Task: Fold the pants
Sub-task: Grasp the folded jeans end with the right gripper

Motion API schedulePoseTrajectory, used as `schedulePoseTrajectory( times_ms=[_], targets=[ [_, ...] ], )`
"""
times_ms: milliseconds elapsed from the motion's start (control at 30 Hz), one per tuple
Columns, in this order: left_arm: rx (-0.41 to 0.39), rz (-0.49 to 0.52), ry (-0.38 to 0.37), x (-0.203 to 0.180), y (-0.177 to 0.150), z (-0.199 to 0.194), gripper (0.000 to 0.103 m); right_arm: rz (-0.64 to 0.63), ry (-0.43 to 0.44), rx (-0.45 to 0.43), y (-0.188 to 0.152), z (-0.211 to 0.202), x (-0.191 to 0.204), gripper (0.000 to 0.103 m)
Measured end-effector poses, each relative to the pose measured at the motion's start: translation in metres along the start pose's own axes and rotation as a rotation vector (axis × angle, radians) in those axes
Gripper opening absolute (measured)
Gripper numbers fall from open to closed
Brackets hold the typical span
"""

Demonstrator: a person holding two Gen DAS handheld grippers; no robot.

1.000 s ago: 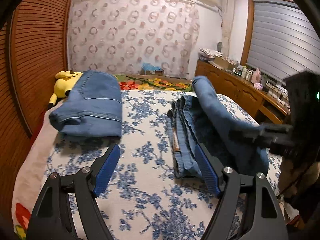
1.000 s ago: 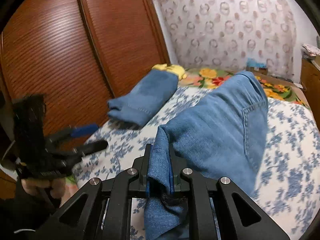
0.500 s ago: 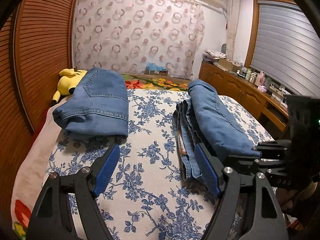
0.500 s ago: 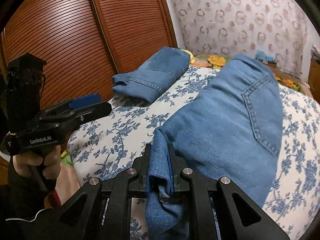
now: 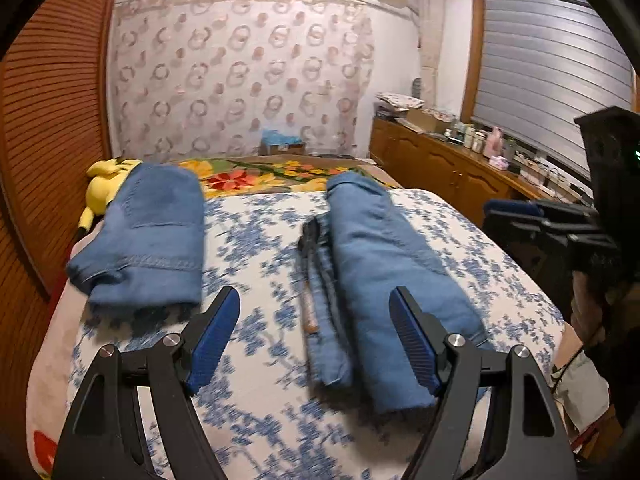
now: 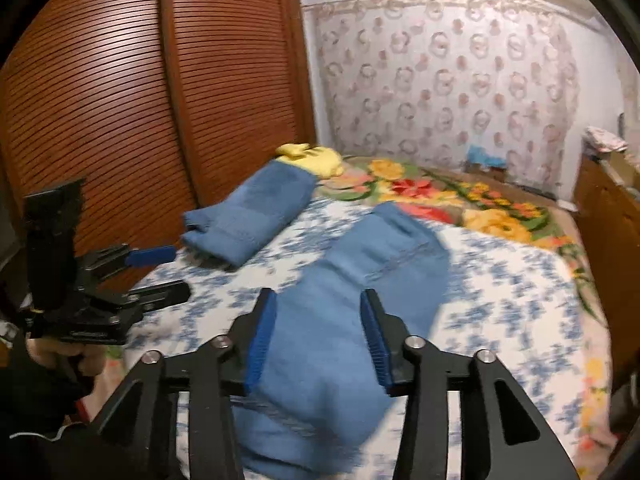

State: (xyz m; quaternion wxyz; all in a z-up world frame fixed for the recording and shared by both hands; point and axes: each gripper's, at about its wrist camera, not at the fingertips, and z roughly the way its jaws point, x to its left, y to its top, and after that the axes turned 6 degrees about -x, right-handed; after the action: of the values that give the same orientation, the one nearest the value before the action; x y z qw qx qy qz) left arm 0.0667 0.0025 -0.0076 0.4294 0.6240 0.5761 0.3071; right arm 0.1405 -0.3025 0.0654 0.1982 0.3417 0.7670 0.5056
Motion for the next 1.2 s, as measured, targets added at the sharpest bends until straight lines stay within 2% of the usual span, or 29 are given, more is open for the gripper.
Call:
schedulePoseTrajectory(
  times_ms=[100, 267, 367, 433, 667, 800, 933, 1100, 1200],
  targets=[
    [0.022, 0.023, -0.022, -0.013, 0.002, 0.012, 0.078, 0.003, -0.028, 0.023, -0.003, 0.004, -0.007, 0.057],
    [0.1, 0.051, -0.049, -0.03, -0.008, 0.037, 0.078, 0.028, -0.056, 0.078, 0.005, 0.024, -0.019, 0.06],
    [0.159, 0.062, -0.042, -0.033, -0.02, 0.051, 0.078, 0.053, -0.073, 0.111, 0.012, 0.053, -0.03, 0.06],
    [0.194, 0.063, -0.03, -0.03, -0.027, 0.06, 0.078, 0.084, -0.052, 0.123, 0.013, 0.063, -0.045, 0.06],
    [0.23, 0.005, -0.073, -0.019, -0.038, 0.07, 0.078, 0.109, -0.053, 0.195, 0.019, 0.111, -0.058, 0.062],
    [0.253, -0.031, -0.103, -0.012, -0.039, 0.075, 0.078, 0.132, -0.027, 0.232, 0.021, 0.132, -0.062, 0.067],
    [0.287, -0.116, -0.147, -0.004, -0.042, 0.079, 0.078, 0.169, -0.007, 0.253, 0.019, 0.147, -0.068, 0.075],
    [0.284, -0.136, -0.149, -0.007, -0.046, 0.075, 0.078, 0.214, 0.033, 0.273, 0.017, 0.155, -0.074, 0.075],
    [0.283, -0.164, -0.164, -0.006, -0.048, 0.074, 0.073, 0.257, 0.089, 0.28, 0.013, 0.16, -0.075, 0.075]
  ],
)
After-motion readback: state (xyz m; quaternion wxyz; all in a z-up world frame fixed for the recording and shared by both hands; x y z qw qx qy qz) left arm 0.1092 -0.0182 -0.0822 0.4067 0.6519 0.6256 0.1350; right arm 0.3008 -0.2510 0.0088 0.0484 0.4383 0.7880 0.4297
